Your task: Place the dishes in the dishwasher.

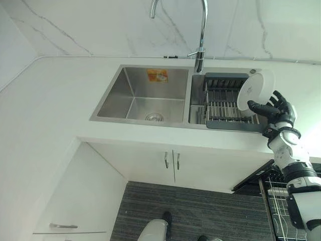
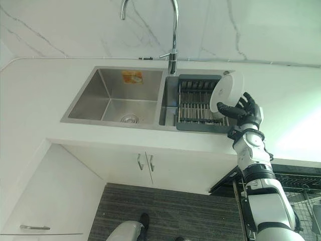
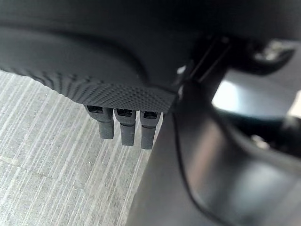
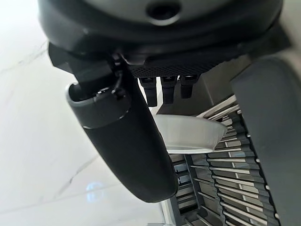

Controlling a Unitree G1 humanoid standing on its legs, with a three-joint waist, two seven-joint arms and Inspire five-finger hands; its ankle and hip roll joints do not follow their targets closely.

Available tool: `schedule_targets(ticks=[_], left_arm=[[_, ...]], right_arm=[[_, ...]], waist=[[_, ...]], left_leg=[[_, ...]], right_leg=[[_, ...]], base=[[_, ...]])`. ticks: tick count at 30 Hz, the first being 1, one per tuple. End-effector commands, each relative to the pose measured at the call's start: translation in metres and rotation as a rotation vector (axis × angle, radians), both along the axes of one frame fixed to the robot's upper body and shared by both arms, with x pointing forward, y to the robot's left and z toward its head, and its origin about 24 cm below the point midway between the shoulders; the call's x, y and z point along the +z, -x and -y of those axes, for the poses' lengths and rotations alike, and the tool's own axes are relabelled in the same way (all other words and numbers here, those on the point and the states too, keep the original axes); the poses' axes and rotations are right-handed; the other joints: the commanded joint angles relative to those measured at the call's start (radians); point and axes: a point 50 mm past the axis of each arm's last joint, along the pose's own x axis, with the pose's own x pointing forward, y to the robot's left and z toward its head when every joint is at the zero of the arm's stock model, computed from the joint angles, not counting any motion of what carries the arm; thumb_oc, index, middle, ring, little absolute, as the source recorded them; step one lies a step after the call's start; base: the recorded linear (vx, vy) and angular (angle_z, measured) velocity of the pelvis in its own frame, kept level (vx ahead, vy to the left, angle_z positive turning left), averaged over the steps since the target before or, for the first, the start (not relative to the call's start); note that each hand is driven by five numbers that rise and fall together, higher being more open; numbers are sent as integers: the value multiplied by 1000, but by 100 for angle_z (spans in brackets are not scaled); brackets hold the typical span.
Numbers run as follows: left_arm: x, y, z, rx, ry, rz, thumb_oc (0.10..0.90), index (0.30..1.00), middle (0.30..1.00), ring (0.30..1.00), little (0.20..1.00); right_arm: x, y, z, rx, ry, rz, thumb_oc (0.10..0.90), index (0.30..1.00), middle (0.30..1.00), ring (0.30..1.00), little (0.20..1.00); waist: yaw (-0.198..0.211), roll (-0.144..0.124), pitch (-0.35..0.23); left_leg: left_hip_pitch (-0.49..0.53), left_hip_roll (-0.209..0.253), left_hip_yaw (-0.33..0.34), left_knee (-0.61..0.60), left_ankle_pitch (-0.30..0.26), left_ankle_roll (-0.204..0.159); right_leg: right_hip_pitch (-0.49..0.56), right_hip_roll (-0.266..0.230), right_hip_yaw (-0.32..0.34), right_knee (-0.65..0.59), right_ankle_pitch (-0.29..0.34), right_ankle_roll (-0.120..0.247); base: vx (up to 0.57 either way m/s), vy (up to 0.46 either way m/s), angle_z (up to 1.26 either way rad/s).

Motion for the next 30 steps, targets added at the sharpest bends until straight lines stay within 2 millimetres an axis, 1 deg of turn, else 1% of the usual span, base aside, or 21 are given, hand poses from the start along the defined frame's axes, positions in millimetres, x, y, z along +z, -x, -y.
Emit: schedule_targets(ticks=[1,6,15,16,22,26,30], left_arm=[[8,8,-25,-52,-89,-48,800,900,900,900,900],[8,2,-25,-52,-81,-28,800,900,900,900,900],[9,-7,-24,-58,-79,-2,800,900,900,900,900],[9,-9,-24,-57,-78,2,800,900,900,900,900],[9,-10,-24,-57,-79,5,800,900,900,900,900],[9,-9,-23,-52,-77,1,800,900,900,900,900],[8,-8,-20,-47,-73,0,800,900,900,900,900]], right_arm=[[73,-7,12,-28,27,250,800,900,900,900,900],[83,-8,14,-30,36,270,800,900,900,900,900],[97,-11,11,-19,56,300,800,900,900,900,900],[101,-10,12,-26,75,316,400,300,300,300,300],[106,-11,8,-49,107,346,400,300,300,300,300],[112,-7,7,-133,175,386,400,300,300,300,300],[116,-5,4,-176,222,407,400,300,300,300,300]], waist=[[15,-15,-8],[20,-4,14],[29,0,36],[29,1,40],[30,-3,45],[30,-5,45],[28,-4,47]], left_leg=[[15,13,18,41,-169,-48],[-1,12,16,41,-161,-48],[-17,12,17,41,-156,-46],[-18,11,18,41,-156,-45],[-17,14,26,41,-157,-43],[-12,18,31,41,-160,-42],[-10,19,33,41,-160,-41]], right_leg=[[45,-57,0,-71,10,87],[35,-59,-4,-71,14,87],[28,-61,-15,-71,18,89],[28,-61,-16,-71,20,90],[27,-63,-18,-71,23,94],[29,-63,-17,-71,24,95],[29,-61,-14,-71,26,96]], base=[[8,33,9],[-15,35,10],[-12,17,6],[0,0,0],[0,2,2],[0,0,0],[0,0,0]])
